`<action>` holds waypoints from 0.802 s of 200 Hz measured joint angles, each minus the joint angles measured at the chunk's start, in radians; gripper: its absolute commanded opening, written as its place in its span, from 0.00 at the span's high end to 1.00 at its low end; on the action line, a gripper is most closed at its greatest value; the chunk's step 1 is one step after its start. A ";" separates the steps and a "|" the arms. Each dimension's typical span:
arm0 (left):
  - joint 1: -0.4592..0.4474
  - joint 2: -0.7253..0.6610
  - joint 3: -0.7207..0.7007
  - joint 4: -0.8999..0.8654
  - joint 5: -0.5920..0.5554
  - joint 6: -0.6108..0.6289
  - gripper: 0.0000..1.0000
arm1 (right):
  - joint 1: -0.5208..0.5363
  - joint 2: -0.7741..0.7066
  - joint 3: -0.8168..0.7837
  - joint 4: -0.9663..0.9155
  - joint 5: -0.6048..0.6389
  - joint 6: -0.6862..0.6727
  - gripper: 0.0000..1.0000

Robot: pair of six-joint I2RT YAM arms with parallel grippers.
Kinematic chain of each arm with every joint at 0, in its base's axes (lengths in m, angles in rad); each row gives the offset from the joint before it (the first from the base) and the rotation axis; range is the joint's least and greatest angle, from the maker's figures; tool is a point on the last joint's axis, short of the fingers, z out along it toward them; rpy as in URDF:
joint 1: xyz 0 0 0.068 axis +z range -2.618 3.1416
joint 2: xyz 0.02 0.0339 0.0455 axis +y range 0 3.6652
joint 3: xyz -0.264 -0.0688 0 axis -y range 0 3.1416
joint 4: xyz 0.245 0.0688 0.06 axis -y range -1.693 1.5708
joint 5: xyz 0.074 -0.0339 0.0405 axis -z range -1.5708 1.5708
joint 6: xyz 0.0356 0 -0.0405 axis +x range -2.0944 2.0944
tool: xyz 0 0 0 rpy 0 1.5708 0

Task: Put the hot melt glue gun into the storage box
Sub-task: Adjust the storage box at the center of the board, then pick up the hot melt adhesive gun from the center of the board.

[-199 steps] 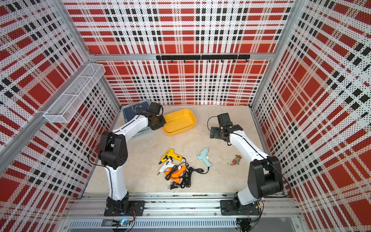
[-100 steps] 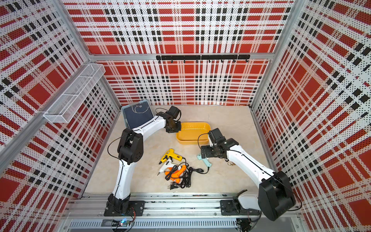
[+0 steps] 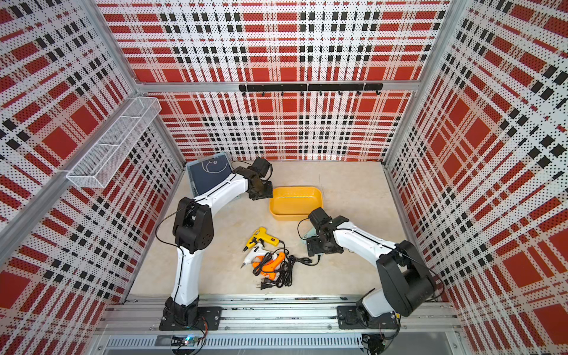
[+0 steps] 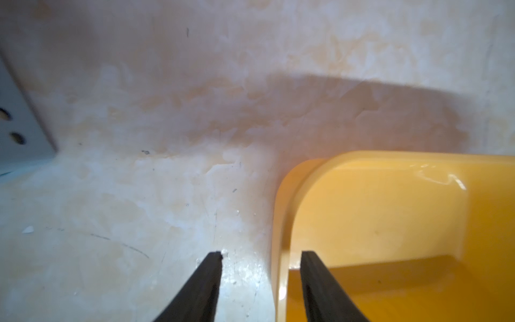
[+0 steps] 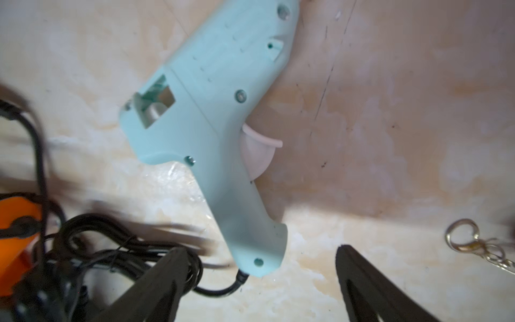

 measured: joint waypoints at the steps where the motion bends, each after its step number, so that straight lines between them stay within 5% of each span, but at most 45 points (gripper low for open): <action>1: 0.001 -0.006 0.000 0.000 -0.001 0.000 0.48 | 0.000 0.005 0.001 0.001 0.000 -0.002 0.15; 26: 0.012 -0.097 -0.002 0.000 -0.008 -0.011 0.48 | 0.012 0.075 0.017 0.022 0.000 -0.007 0.28; 86: 0.075 -0.238 -0.091 0.006 -0.040 -0.024 0.52 | 0.014 0.130 0.125 0.019 0.018 -0.030 0.78; 160: 0.140 -0.347 -0.229 0.001 -0.067 -0.025 0.52 | 0.019 -0.061 0.454 -0.208 0.056 -0.074 0.79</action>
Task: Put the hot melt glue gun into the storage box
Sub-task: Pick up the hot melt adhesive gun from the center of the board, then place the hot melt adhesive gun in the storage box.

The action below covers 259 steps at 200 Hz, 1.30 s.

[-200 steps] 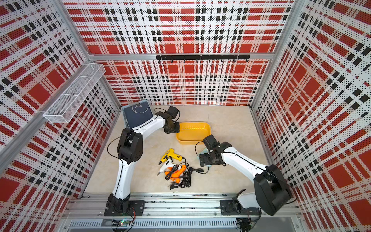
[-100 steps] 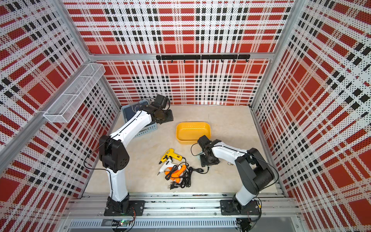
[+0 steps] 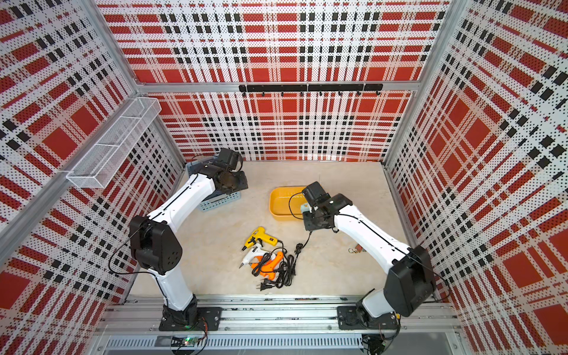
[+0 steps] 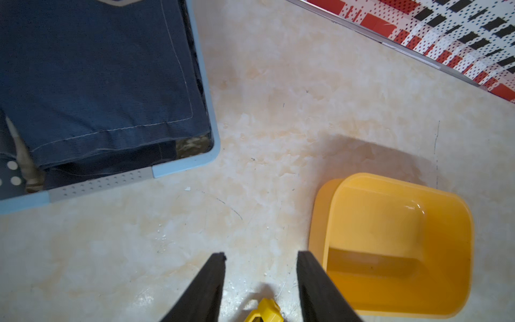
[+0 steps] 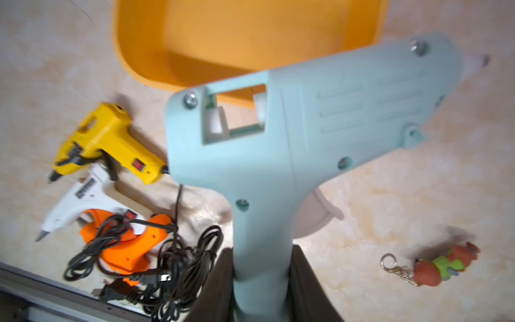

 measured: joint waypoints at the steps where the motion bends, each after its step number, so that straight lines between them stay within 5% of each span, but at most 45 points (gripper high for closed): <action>1: 0.000 -0.001 -0.001 0.000 0.000 0.000 0.52 | 0.000 -0.002 0.003 -0.003 0.000 -0.001 0.79; 65: 0.011 -0.018 -0.039 0.016 -0.003 0.000 0.51 | 0.000 0.021 0.363 -0.075 0.049 -0.069 0.75; 138: 0.014 -0.089 -0.140 0.048 -0.004 -0.013 0.51 | 0.000 0.420 0.748 0.045 0.129 -0.151 0.77; 219: 0.034 -0.206 -0.310 0.079 -0.014 -0.038 0.51 | -0.021 0.565 0.777 0.121 0.166 -0.208 0.79; 259: 0.034 -0.206 -0.314 0.084 -0.014 -0.040 0.51 | -0.027 0.519 0.501 0.233 0.167 -0.162 0.80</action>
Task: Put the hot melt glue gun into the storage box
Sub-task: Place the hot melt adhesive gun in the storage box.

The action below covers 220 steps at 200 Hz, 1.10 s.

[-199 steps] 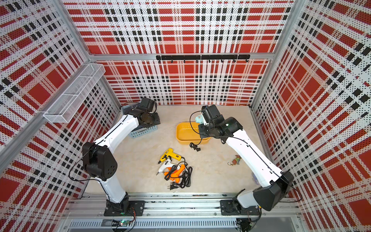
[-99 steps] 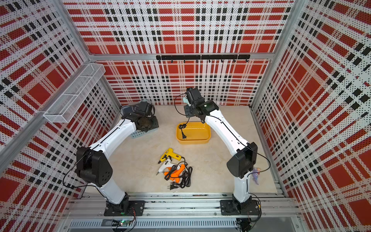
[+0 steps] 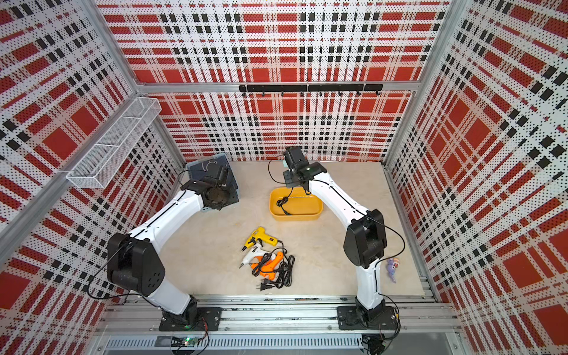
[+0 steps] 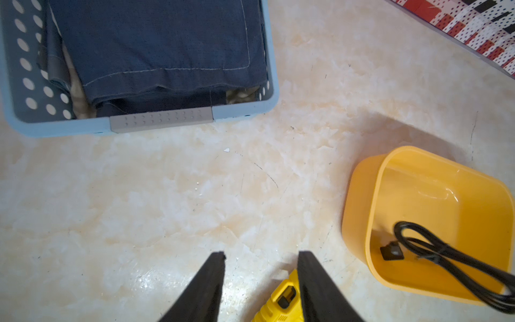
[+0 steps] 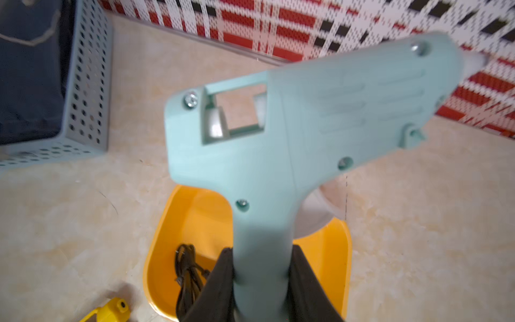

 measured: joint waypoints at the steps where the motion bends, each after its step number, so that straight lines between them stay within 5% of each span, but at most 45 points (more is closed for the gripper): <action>1: 0.000 0.000 0.000 0.000 0.000 0.000 0.51 | 0.000 -0.001 -0.007 0.000 0.000 0.001 0.80; 45: 0.000 0.000 -0.001 0.006 0.001 0.000 0.51 | 0.000 -0.006 -0.267 0.022 -0.011 0.069 0.80; 189: 0.002 0.027 0.015 0.012 0.005 0.002 0.51 | -0.001 0.070 -0.274 -0.043 -0.060 0.259 0.80; 202: 0.004 0.034 0.023 0.013 0.004 0.003 0.51 | -0.001 0.070 -0.283 -0.054 -0.068 0.281 0.73; 220: 0.007 0.042 0.034 0.012 0.005 0.004 0.51 | -0.001 0.070 -0.282 -0.077 -0.081 0.299 0.42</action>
